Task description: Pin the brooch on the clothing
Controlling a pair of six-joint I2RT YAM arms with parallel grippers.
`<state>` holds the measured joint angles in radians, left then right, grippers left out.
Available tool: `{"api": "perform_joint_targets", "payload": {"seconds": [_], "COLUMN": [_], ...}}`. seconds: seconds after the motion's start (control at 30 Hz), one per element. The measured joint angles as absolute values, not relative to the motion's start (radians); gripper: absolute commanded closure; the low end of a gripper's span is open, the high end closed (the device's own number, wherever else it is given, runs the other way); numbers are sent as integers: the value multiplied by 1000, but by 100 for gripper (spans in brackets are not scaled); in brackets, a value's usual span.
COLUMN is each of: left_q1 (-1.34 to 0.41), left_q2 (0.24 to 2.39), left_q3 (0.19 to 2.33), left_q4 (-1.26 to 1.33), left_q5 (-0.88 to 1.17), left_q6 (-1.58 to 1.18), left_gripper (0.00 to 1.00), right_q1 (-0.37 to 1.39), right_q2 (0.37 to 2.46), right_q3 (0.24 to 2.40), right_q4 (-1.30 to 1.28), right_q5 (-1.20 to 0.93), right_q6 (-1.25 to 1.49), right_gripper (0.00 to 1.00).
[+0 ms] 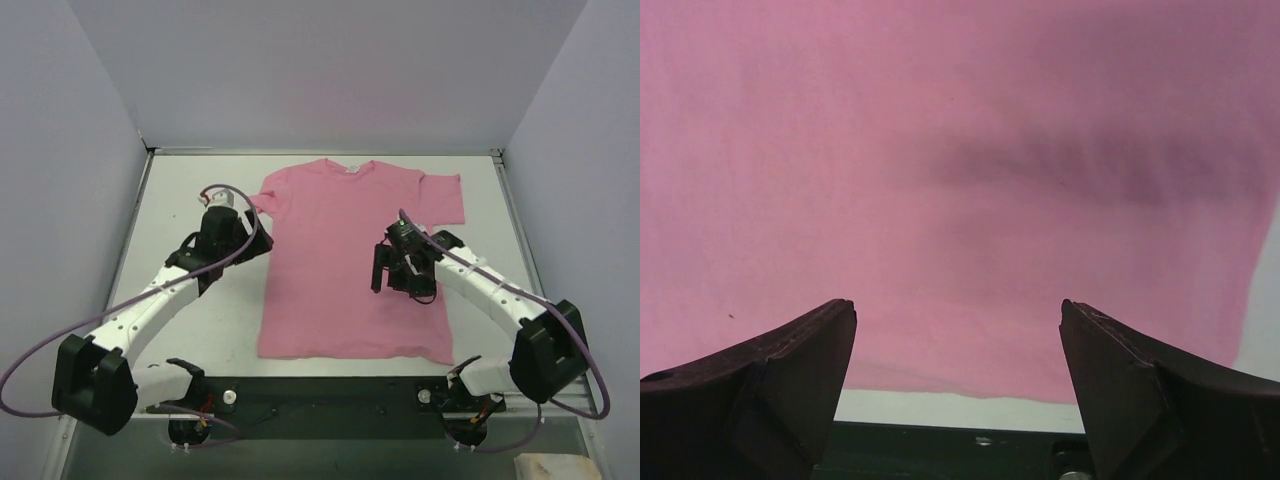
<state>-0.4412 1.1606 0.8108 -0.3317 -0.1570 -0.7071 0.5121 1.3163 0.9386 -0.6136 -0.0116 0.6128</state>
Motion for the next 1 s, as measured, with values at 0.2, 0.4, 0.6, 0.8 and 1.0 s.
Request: {"api": "perform_joint_targets", "payload": {"seconds": [0.2, 0.4, 0.6, 0.8, 1.0], "left_q1": [-271, -157, -118, -81, -44], "left_q2": [1381, 1595, 1877, 2134, 2305], "left_q3": [983, 1147, 1401, 1630, 1799], "left_q4": [-170, -105, -107, -160, -222], "left_q5": [3, 60, 102, 140, 178], "left_q6": [-701, -710, -696, -666, -635], "left_gripper": [18, 21, 35, 35, 39], "right_q1": [627, 707, 723, 723, 723], "right_q2": [1501, 1578, 1582, 1584, 1584], "right_q3": [962, 951, 887, 855, 855], "right_q4": [-558, -513, -469, -458, -455], "right_q5": [1, -17, -36, -38, -38], "right_q6": [604, 623, 640, 653, 654], "right_gripper": [18, 18, 18, 18, 18]}}
